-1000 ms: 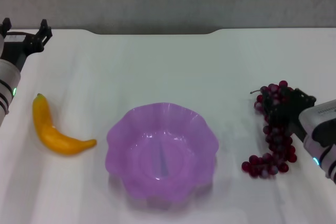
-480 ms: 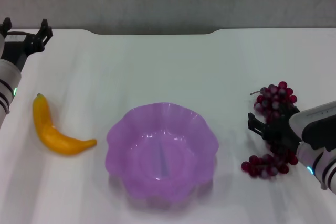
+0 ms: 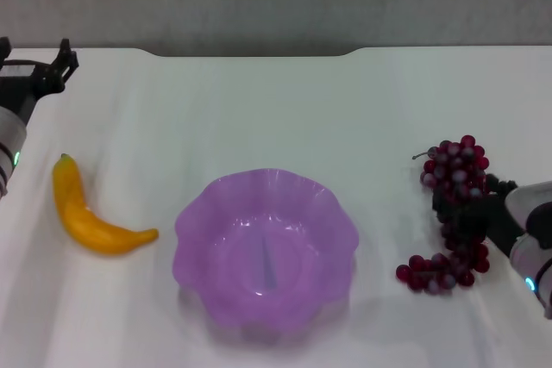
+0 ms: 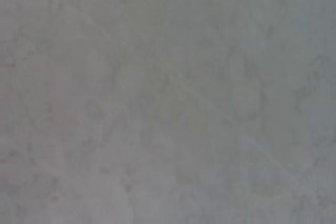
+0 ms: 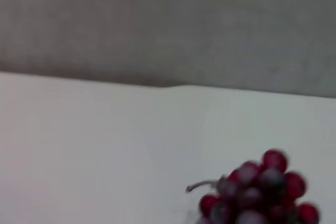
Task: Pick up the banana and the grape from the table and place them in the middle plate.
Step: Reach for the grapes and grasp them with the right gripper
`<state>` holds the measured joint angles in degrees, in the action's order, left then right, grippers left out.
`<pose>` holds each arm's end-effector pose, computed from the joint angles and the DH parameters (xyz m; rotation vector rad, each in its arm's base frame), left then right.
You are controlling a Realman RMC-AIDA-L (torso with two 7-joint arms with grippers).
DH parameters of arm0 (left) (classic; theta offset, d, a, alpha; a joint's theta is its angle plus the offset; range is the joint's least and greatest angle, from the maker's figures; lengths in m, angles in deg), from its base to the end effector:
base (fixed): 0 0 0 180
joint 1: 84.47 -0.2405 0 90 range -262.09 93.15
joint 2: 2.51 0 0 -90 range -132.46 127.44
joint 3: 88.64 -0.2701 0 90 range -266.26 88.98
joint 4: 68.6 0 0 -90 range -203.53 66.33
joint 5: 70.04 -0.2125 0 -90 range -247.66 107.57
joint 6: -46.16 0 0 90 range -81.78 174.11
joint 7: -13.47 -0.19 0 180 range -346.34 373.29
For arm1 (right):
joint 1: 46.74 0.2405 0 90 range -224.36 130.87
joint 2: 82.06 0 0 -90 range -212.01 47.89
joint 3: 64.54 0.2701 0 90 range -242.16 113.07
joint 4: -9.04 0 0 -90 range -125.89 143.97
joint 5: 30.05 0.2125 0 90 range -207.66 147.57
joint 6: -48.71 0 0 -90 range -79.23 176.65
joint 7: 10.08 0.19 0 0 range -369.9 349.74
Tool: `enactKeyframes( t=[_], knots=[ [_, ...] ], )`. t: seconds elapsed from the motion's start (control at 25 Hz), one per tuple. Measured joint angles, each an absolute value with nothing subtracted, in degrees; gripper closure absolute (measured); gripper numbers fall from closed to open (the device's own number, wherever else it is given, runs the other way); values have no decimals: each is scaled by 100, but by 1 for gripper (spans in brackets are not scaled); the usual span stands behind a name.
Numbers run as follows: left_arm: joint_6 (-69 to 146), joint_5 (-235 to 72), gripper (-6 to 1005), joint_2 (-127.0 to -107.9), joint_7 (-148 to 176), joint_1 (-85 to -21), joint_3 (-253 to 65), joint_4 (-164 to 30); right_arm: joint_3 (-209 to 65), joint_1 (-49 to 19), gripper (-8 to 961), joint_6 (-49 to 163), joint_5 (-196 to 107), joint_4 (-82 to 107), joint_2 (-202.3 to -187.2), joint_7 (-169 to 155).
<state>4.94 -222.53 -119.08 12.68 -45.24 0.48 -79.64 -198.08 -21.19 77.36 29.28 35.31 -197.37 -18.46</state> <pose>-0.3206 0.4915 0.0225 -1.4906 -0.6063 -0.4784 0.3583 0.3995 -0.0907 -1.8143 0.8192 0.2722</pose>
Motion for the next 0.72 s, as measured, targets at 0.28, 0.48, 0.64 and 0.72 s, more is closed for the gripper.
enactKeyframes(
  t=[0.28,0.48,0.64,0.72],
  knots=[
    [488,-22254,96,-11895,1268,-4568,42,-7963,-19567,-2195,55,7769,2868,3696,-19699,-1868],
    [466,-22258,96,-11900,1268,-4548,39,-7966,-19605,-2196,55,7671,2866,3685,-19713,-1870],
    [462,-22261,96,-11908,1268,-4541,39,-7972,-19628,-2203,56,7595,2865,3659,-19733,-1872],
    [458,-22262,96,-11910,1268,-4537,39,-7976,-19629,-2203,62,7556,2871,3621,-19735,-1873]
  ],
)
